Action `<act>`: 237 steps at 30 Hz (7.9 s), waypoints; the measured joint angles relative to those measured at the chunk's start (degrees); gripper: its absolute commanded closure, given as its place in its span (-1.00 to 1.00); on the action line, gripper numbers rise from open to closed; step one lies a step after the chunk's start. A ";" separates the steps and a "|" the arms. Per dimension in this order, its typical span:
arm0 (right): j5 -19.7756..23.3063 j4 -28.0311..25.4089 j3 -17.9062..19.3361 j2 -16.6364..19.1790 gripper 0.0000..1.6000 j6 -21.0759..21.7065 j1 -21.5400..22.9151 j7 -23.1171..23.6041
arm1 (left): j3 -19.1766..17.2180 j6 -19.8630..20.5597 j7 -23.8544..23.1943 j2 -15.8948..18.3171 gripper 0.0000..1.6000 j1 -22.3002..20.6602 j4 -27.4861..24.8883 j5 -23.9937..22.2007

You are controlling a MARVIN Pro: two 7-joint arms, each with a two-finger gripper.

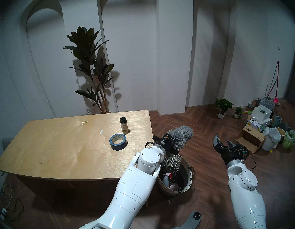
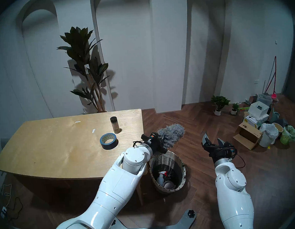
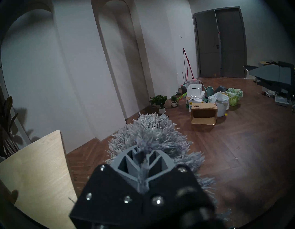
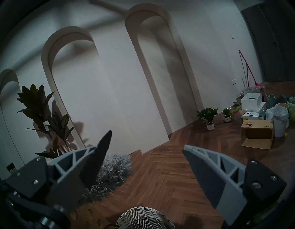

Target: Load the items into the basket from the rear

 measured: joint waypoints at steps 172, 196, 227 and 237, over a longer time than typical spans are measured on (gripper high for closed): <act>-19.60 33.94 -49.45 -17.19 -1.00 8.25 37.51 -14.59 | -37.59 -18.28 33.83 21.65 -1.00 -1.72 5.27 11.67; -22.26 46.30 -49.57 -22.20 -1.00 9.08 46.20 -21.33 | -38.56 -20.50 34.74 21.62 -1.00 4.97 -2.05 12.31; -14.88 56.34 -46.42 -30.84 -1.00 16.24 52.73 -35.61 | -37.26 -23.72 33.97 20.90 -1.00 17.15 -23.89 12.74; -7.01 56.41 -48.30 -31.06 -1.00 21.50 53.52 -39.51 | -39.27 -22.14 30.86 21.47 -1.00 21.72 -29.56 11.80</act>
